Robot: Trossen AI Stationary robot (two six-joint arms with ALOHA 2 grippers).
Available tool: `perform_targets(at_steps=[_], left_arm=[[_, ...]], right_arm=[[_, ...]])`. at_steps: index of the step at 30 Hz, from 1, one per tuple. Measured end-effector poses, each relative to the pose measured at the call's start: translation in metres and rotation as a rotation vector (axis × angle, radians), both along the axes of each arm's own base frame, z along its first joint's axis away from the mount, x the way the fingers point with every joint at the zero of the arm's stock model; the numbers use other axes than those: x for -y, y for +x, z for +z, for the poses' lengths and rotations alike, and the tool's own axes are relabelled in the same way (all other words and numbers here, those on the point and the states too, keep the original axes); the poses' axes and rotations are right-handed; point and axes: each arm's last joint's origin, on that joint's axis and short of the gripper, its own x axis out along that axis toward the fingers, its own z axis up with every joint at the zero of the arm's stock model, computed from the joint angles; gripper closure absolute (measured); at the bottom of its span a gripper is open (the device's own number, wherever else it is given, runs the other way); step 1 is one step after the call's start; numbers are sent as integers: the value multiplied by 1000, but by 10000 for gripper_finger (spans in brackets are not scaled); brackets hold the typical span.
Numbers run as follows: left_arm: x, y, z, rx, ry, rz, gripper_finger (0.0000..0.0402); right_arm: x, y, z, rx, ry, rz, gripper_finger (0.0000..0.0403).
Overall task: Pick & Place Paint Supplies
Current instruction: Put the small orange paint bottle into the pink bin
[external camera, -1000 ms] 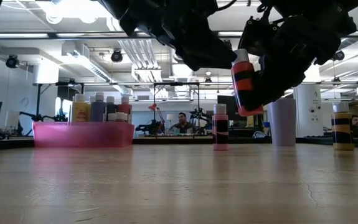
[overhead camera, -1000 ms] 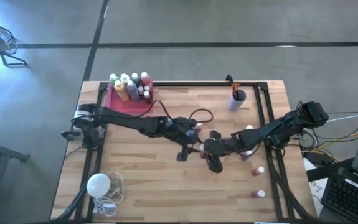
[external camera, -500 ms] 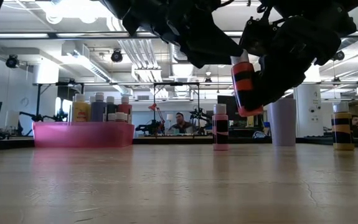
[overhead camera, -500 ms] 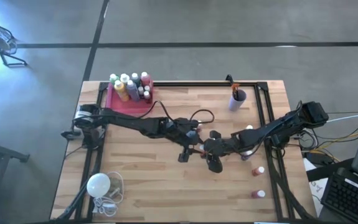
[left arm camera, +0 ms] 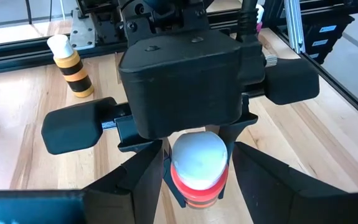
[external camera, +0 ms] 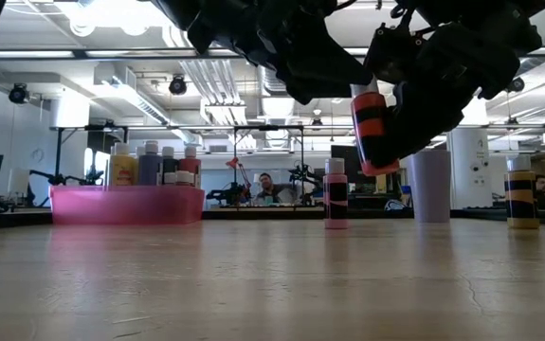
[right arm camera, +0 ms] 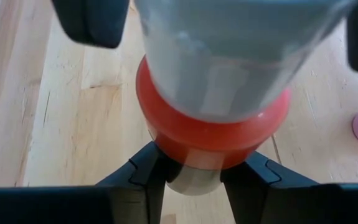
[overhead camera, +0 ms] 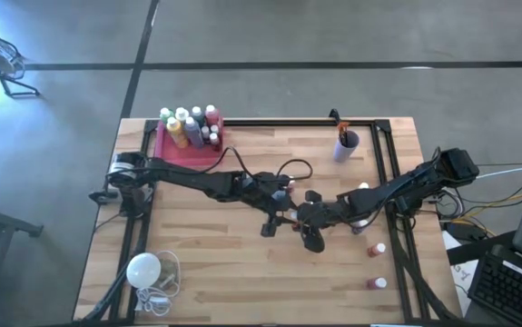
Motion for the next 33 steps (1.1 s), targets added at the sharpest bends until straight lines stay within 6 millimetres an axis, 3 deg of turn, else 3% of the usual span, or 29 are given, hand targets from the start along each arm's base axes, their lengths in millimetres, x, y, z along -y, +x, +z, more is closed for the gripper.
perform_targets(at_steps=[33], left_arm=[[0, 0, -5, -20, -19, 7, 206]], right_arm=[[-1, 6, 9, 28, -29, 34, 282]])
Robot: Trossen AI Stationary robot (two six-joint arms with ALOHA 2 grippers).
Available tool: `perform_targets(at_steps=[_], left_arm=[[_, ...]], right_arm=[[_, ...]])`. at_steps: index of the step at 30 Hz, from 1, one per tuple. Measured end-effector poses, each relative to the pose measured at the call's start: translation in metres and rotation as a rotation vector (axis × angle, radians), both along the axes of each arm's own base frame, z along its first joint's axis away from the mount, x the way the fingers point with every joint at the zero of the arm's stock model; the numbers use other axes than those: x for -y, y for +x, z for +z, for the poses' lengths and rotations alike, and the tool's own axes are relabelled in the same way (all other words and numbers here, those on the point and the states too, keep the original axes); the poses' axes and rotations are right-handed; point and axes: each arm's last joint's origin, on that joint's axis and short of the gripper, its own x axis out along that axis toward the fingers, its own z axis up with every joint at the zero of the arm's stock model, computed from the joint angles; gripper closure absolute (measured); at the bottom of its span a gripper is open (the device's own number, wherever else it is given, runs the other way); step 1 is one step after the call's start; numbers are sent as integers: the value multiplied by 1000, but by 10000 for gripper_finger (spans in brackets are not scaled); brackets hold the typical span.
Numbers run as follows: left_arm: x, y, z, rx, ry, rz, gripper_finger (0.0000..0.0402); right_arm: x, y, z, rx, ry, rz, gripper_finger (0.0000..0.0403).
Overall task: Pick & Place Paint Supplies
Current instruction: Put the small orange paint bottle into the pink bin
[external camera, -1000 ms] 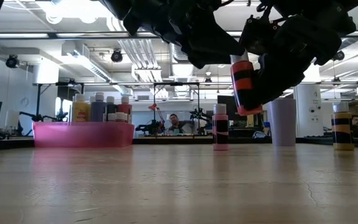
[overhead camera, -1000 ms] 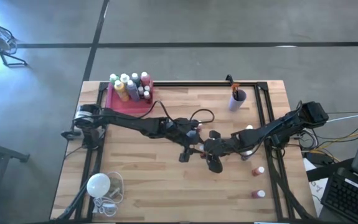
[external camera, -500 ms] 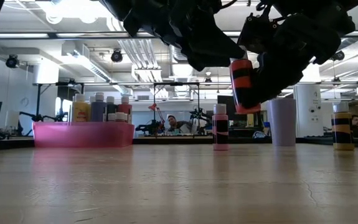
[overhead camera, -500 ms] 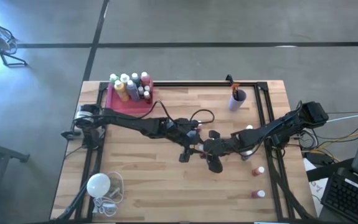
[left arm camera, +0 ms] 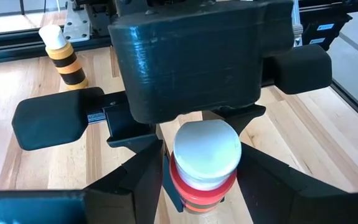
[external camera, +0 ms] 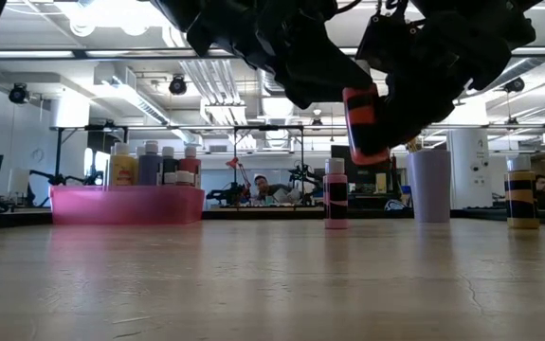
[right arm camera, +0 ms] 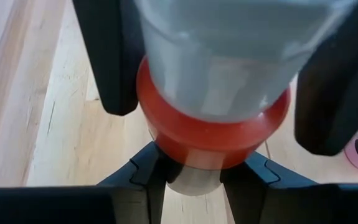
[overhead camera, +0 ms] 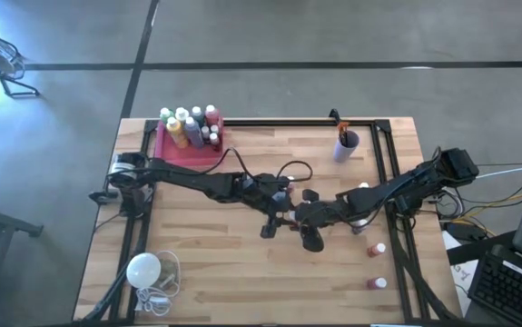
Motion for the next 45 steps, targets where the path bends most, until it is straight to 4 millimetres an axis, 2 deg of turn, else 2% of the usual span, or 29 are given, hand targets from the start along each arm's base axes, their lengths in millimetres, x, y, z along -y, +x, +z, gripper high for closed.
perform_targets(at_steps=[9, 18, 32, 41, 45], left_arm=[[0, 1, 3, -4, 4, -2, 235], [0, 1, 4, 0, -5, 2, 217], [0, 1, 4, 1, -14, -14, 220], [0, 1, 4, -4, -5, -20, 277], [0, 1, 4, -5, -4, -21, 280]], right_arm=[[0, 0, -1, -4, -1, 0, 280], [0, -1, -2, -10, -2, 2, 275], [0, -1, -2, -12, -3, 6, 276], [0, -1, -2, -12, -5, 5, 281], [0, -1, -2, -12, -5, 5, 274]])
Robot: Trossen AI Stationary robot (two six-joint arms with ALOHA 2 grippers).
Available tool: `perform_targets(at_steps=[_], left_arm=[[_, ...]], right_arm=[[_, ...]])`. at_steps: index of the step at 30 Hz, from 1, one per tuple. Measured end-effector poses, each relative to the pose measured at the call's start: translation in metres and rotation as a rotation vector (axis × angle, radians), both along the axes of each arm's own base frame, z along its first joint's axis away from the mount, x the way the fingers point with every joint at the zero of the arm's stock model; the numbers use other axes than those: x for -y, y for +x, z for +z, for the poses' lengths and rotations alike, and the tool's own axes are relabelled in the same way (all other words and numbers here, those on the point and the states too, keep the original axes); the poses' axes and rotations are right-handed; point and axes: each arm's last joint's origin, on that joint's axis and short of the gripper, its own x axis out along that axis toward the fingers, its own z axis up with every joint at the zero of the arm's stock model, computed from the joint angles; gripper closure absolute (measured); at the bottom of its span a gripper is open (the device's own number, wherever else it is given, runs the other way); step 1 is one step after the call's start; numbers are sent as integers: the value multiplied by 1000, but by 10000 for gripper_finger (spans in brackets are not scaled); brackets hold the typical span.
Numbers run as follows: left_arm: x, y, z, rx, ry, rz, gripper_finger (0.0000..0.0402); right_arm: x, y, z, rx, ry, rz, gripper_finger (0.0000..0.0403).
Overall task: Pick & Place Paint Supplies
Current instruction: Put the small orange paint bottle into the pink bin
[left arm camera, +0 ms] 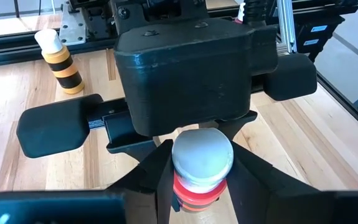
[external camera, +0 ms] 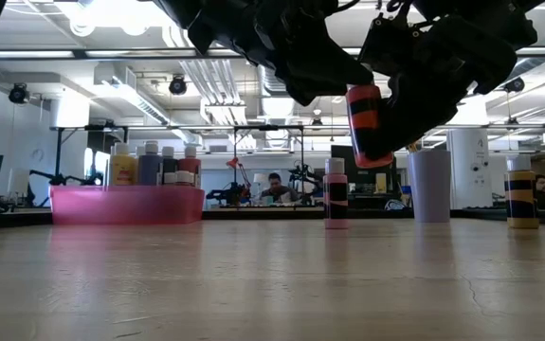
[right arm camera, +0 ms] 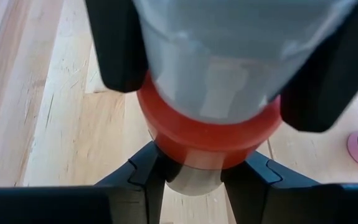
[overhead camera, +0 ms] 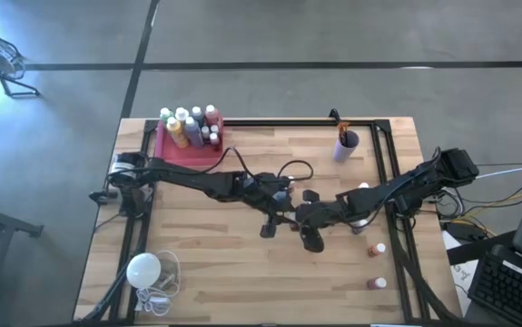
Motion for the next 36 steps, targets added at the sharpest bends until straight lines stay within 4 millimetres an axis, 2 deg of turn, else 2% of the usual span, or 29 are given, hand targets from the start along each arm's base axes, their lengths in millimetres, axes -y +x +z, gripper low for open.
perform_targets(at_steps=[9, 23, 30, 36], left_arm=[[0, 0, -1, -7, 1, -1, 276], [-1, -3, -4, -83, 19, 20, 276], [-5, -7, 5, -232, 104, 143, 276], [-9, -18, -2, -337, 153, 249, 276]], right_arm=[[0, 0, 0, -1, 3, -1, 267], [0, -3, -3, -38, 9, -3, 172], [4, -16, -16, -179, 31, -95, 130], [7, -25, -28, -207, 35, -158, 112]])
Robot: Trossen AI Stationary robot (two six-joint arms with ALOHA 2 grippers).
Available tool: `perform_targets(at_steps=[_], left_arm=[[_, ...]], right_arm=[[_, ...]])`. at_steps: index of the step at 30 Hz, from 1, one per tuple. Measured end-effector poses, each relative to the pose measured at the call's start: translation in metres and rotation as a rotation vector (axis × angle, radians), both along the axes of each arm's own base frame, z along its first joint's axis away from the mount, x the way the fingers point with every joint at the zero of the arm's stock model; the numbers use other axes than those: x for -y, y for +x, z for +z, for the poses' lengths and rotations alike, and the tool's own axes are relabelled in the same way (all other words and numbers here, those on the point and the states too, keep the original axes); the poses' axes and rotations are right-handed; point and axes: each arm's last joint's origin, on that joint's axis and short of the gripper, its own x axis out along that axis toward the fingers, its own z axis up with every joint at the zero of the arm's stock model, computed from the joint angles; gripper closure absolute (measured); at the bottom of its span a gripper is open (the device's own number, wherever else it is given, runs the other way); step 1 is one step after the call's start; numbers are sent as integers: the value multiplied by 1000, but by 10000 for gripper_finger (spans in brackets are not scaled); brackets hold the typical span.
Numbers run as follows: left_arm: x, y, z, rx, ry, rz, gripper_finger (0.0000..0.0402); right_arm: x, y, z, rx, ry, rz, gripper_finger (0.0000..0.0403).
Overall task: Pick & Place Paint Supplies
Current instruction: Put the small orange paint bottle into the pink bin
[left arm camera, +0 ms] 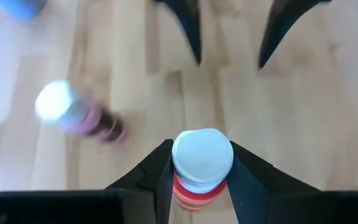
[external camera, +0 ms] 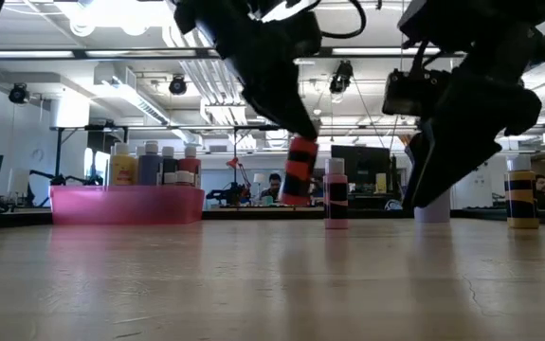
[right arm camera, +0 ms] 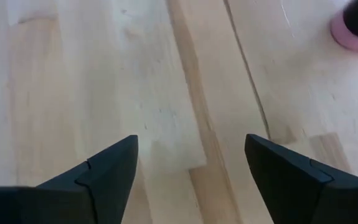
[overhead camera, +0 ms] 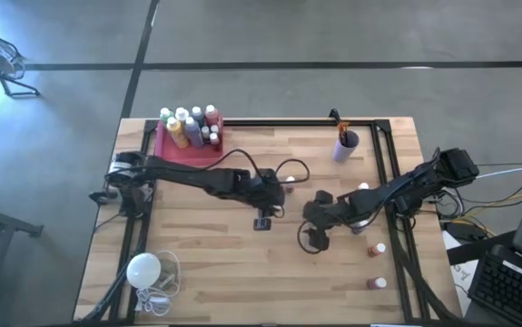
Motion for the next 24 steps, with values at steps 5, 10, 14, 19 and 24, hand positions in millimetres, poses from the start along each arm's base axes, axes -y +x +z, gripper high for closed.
perform_targets(at_steps=[5, 10, 14, 19, 24], left_arm=[[-5, -18, 0, -16, 6, 63, 276], [-8, -41, 8, 46, 8, 119, 276], [-12, -66, 12, 98, 30, 177, 276], [-21, -100, 13, 203, 59, 273, 276], [-35, -132, 12, 322, 90, 369, 276]], right_arm=[[2, -5, -7, -3, -12, -49, 102], [4, -6, -9, 13, -37, -91, 94], [6, -5, -8, 37, -83, -132, 88], [6, -2, -6, 88, -109, -143, 79], [5, 2, -3, 135, -119, -130, 72]])
